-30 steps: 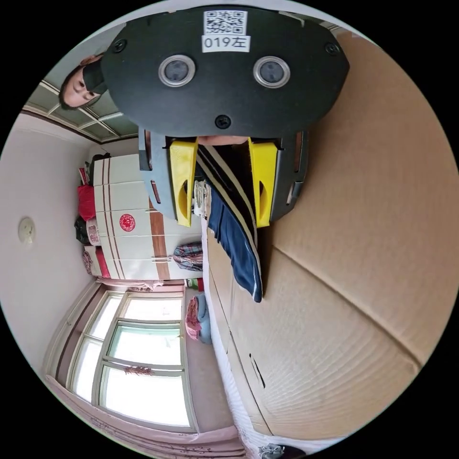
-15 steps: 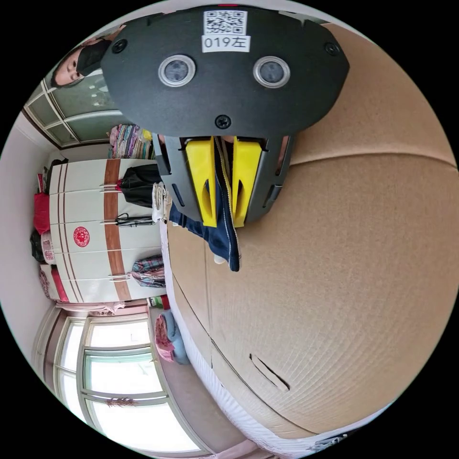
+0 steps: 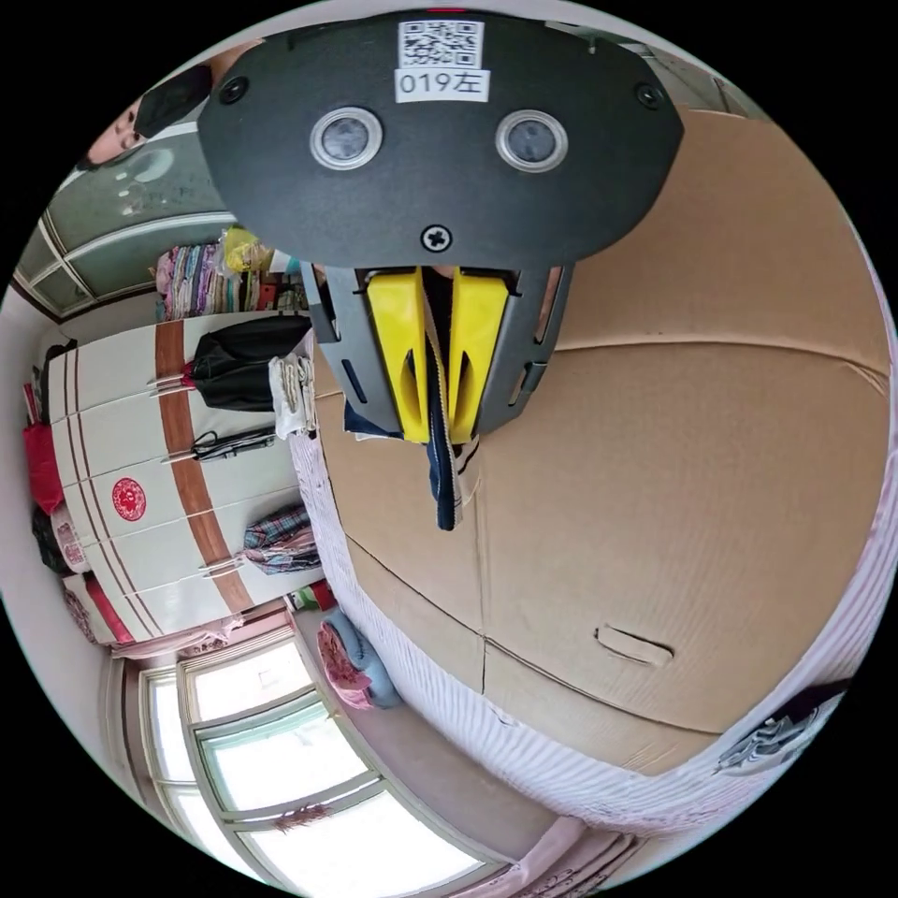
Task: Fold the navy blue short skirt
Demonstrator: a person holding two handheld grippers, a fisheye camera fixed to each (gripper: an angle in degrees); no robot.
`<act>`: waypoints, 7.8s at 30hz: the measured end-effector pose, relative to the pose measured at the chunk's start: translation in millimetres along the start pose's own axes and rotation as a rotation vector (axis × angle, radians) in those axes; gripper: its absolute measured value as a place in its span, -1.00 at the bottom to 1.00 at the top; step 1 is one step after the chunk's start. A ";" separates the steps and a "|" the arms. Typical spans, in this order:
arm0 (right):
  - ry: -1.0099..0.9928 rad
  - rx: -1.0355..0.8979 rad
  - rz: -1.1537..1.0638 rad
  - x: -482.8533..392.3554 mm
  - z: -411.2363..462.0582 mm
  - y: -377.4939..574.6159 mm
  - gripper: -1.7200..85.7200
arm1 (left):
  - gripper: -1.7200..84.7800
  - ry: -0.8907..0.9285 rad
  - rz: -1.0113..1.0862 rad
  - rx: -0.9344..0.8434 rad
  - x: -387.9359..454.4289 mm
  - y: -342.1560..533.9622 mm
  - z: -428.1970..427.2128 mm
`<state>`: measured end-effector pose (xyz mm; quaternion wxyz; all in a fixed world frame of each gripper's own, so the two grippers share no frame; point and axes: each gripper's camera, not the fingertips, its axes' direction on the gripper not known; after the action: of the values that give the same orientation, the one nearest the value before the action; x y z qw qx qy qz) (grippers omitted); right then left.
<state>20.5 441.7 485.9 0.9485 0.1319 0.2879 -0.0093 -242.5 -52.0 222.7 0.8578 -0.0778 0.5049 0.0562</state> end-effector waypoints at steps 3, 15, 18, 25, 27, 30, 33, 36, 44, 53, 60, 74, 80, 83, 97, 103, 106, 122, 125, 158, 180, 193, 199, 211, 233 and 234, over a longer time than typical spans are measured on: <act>-0.019 0.019 0.109 86.0 -26.6 -26.5 -0.98 | -0.91 -0.024 0.006 0.022 61.0 -10.1 6.1; 0.025 -0.026 0.501 434.8 -103.0 -52.2 -0.98 | -0.91 -0.276 0.082 -0.009 327.9 -51.0 110.0; 0.019 -0.073 0.626 515.3 -103.2 -43.4 -0.98 | -0.91 -0.414 0.089 -0.037 377.8 -62.1 154.3; -0.074 -0.194 0.754 654.0 -81.2 -48.8 -0.91 | -0.91 -0.513 0.081 -0.053 443.2 -87.4 193.5; -0.164 -0.219 0.757 687.5 -69.8 -60.8 -0.80 | -0.91 -0.506 0.074 -0.053 460.6 -98.5 187.7; -0.262 -0.257 0.837 732.3 -51.6 -76.5 -0.79 | -0.91 -0.486 0.071 -0.050 482.4 -110.6 176.0; -0.247 -0.276 0.825 746.7 -48.5 -102.1 -0.78 | -0.91 -0.457 0.085 -0.054 503.7 -121.0 163.3; -0.290 -0.255 0.837 762.5 -50.4 -128.7 -0.72 | -0.91 -0.439 0.100 -0.056 524.3 -130.4 150.4; -0.353 -0.119 0.863 831.5 -85.5 -203.9 -0.88 | -0.91 -0.449 0.135 -0.070 580.3 -156.1 124.1; -0.278 -0.039 0.891 862.2 -188.8 -275.8 -0.95 | -0.90 -0.503 0.245 -0.079 678.7 -164.8 109.3; -0.192 -0.176 1.022 937.2 -183.3 -256.7 -0.95 | -0.90 -0.682 0.256 -0.170 744.5 -173.0 180.2; -0.215 -0.162 1.125 1007.6 -212.3 -249.0 -0.96 | -0.91 -0.710 0.307 -0.216 791.5 -177.9 178.6; -0.247 -0.109 1.114 1029.1 -238.8 -266.3 -0.96 | -0.91 -0.677 0.319 -0.201 805.2 -174.4 142.0; -0.229 -0.129 1.151 1043.4 -237.6 -256.4 -0.96 | -0.91 -0.721 0.338 -0.205 814.3 -168.8 145.0; -0.257 -0.130 1.227 1080.0 -242.9 -230.2 -0.96 | -0.80 -0.536 0.255 -0.253 783.2 -154.5 134.3; -0.272 -0.124 1.233 1081.5 -243.9 -221.3 -0.96 | -0.79 -0.464 0.215 -0.294 752.1 -137.8 124.7; -0.276 -0.128 1.230 1078.5 -243.0 -217.6 -0.96 | -0.80 -0.478 0.216 -0.284 748.3 -119.7 114.9; -0.265 -0.180 1.123 1002.2 -224.2 -205.2 -0.94 | -0.92 -0.165 0.511 -0.006 705.9 53.3 -33.0; -0.245 -0.202 1.071 973.3 -217.2 -205.4 -0.93 | -0.93 -0.238 0.749 0.148 694.5 156.9 -73.4; -0.076 -0.177 -0.587 343.3 -163.5 -187.0 -0.84 | -0.82 -1.075 1.339 0.163 691.7 667.2 -0.1; -0.146 -0.146 -0.642 253.5 -120.7 -77.7 -0.97 | -0.81 -1.086 1.418 0.141 772.2 741.3 56.1; -0.138 -0.112 -0.627 299.6 -122.9 -9.8 -0.98 | -0.84 -1.272 1.414 0.108 809.8 747.6 102.3; -0.145 -0.159 -0.721 308.1 -116.0 34.0 -0.95 | -0.91 -1.378 1.463 0.026 821.5 754.2 125.1; 0.159 -0.389 -0.897 415.7 -142.7 137.5 -0.80 | -0.94 -1.431 1.555 -0.049 839.1 744.9 148.9; 0.255 -0.415 -1.362 508.1 -129.5 233.8 -0.83 | -0.95 -1.443 1.566 -0.017 855.0 719.5 172.2; 0.250 -0.415 -1.369 510.8 -129.9 235.9 -0.84 | -0.95 -1.445 1.568 -0.017 855.8 718.1 173.2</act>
<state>397.9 732.2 159.6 0.6955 -0.2607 0.4081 -0.5309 194.4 701.0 -498.5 0.6776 0.3148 -0.2150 0.6289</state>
